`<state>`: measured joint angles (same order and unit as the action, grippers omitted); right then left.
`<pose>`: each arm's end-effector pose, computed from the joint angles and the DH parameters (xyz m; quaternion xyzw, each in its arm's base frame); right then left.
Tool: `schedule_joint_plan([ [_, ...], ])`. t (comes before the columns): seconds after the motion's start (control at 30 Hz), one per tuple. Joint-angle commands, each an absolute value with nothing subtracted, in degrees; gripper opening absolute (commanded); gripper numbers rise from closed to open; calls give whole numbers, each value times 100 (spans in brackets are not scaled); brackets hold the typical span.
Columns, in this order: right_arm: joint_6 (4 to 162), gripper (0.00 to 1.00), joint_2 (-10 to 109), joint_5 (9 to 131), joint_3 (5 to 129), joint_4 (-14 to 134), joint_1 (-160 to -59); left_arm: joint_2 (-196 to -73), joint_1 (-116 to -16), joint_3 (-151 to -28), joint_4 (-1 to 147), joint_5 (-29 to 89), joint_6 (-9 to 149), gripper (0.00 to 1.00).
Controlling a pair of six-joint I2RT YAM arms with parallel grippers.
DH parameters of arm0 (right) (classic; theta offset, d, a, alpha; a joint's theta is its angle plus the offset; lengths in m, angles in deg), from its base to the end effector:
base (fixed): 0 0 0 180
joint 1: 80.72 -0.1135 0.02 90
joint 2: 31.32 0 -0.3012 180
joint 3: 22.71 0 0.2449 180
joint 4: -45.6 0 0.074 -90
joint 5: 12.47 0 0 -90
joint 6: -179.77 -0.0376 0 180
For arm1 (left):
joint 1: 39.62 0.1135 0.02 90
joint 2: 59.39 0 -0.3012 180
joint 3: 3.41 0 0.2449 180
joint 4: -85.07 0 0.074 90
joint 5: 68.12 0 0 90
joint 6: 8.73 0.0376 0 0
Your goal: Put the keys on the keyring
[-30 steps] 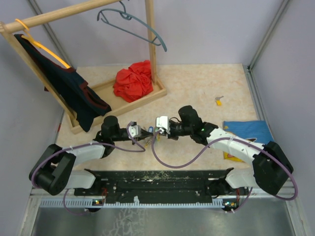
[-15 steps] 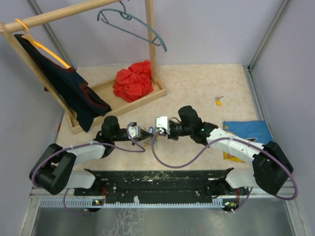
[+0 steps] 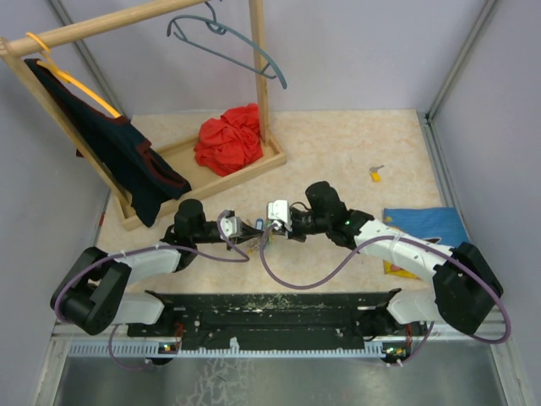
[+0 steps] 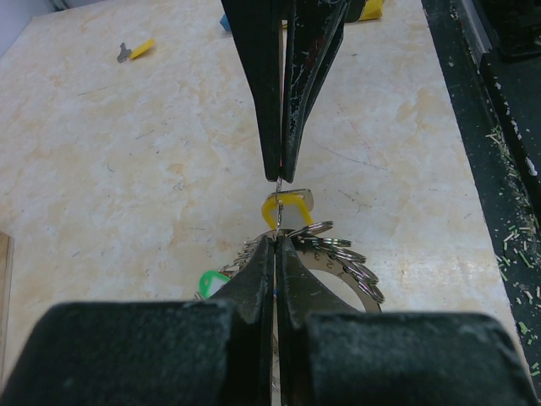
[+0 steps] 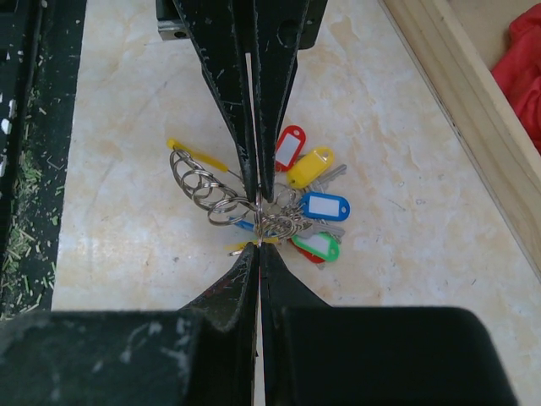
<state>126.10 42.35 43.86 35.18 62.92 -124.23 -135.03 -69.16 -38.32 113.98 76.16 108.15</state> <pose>0.1736 0.1936 0.2784 -0.6459 0.5569 0.2827 0.4391 0.1805 -0.1374 0.2258 0.5800 0.4727 -0.3670 0.5527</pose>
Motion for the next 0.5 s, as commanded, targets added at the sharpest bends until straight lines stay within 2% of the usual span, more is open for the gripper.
schedule_joint_plan([
  [0.0, 12567, 0, 4227, 4148, 3859, 6187, -12485, -13518, -6942, -3851, 11518, 7795, 10869, 1],
  [0.47, 12370, 0, 4374, 4078, 3999, 6266, -12484, -13498, -6942, -3849, 11510, 7838, 10870, 1],
])
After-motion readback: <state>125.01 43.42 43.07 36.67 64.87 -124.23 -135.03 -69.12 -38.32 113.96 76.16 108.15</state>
